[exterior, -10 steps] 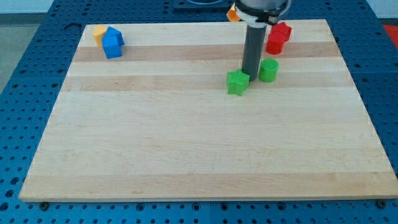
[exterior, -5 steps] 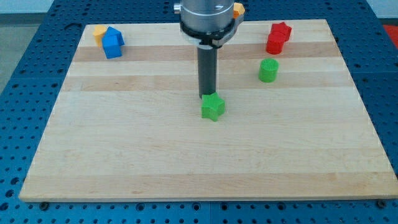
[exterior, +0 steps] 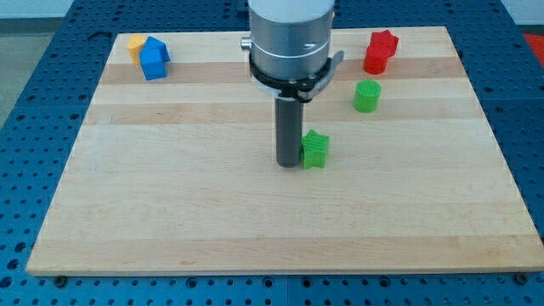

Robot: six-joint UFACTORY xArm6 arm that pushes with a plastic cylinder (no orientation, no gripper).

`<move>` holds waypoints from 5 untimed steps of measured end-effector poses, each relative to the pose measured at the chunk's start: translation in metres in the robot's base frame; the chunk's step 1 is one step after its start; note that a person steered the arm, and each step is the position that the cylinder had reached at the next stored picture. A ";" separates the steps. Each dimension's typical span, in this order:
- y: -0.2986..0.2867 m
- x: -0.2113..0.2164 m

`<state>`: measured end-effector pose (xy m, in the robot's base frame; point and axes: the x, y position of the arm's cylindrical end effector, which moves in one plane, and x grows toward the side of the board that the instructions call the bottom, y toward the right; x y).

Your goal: Slide the green star towards down and right

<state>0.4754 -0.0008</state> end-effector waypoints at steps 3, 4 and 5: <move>-0.011 -0.017; -0.008 -0.022; 0.027 -0.003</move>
<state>0.4722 0.0262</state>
